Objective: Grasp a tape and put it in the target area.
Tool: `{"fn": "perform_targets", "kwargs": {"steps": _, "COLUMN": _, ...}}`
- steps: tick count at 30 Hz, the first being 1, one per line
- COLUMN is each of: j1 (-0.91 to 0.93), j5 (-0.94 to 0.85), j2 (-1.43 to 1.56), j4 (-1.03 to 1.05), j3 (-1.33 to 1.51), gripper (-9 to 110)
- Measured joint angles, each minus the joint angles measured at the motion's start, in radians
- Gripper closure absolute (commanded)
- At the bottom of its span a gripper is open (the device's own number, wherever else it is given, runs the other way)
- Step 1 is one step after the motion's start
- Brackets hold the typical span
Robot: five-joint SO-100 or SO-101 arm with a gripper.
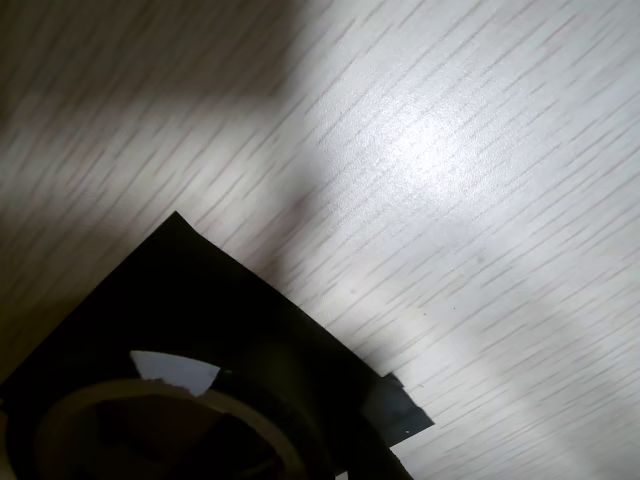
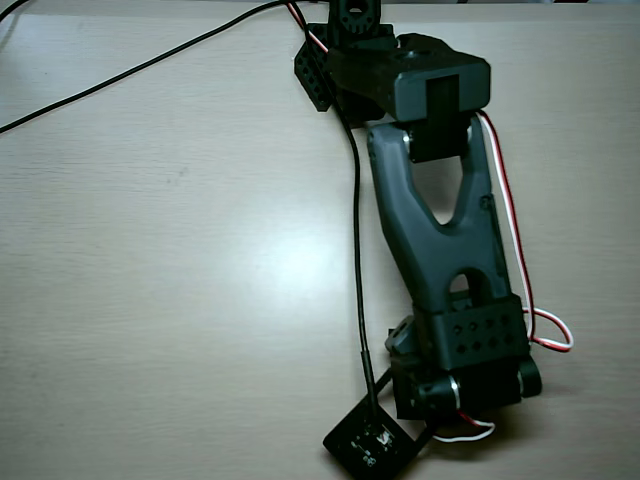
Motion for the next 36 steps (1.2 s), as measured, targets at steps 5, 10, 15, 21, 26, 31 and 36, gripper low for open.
{"fn": "perform_targets", "kwargs": {"steps": 5, "j1": 0.005, "j5": 0.000, "j2": 0.026, "j4": 0.002, "j3": 0.021, "gripper": 87}}
{"fn": "perform_targets", "kwargs": {"steps": 10, "j1": 0.000, "j5": 0.011, "j2": 0.135, "j4": 0.041, "j3": 0.046, "gripper": 87}}
{"fn": "perform_targets", "kwargs": {"steps": 15, "j1": 0.018, "j5": 0.021, "j2": 0.342, "j4": 0.101, "j3": 0.074, "gripper": 87}}
{"fn": "perform_targets", "kwargs": {"steps": 21, "j1": 0.094, "j5": 0.055, "j2": 0.548, "j4": 0.198, "j3": 0.074, "gripper": 88}}
{"fn": "perform_targets", "kwargs": {"steps": 26, "j1": 0.224, "j5": 0.092, "j2": 0.657, "j4": 0.221, "j3": 0.074, "gripper": 89}}
{"fn": "perform_targets", "kwargs": {"steps": 31, "j1": 0.367, "j5": 0.106, "j2": 0.730, "j4": 0.230, "j3": 0.074, "gripper": 89}}
{"fn": "perform_targets", "kwargs": {"steps": 36, "j1": 0.422, "j5": 0.084, "j2": 0.764, "j4": 0.233, "j3": 0.086, "gripper": 89}}
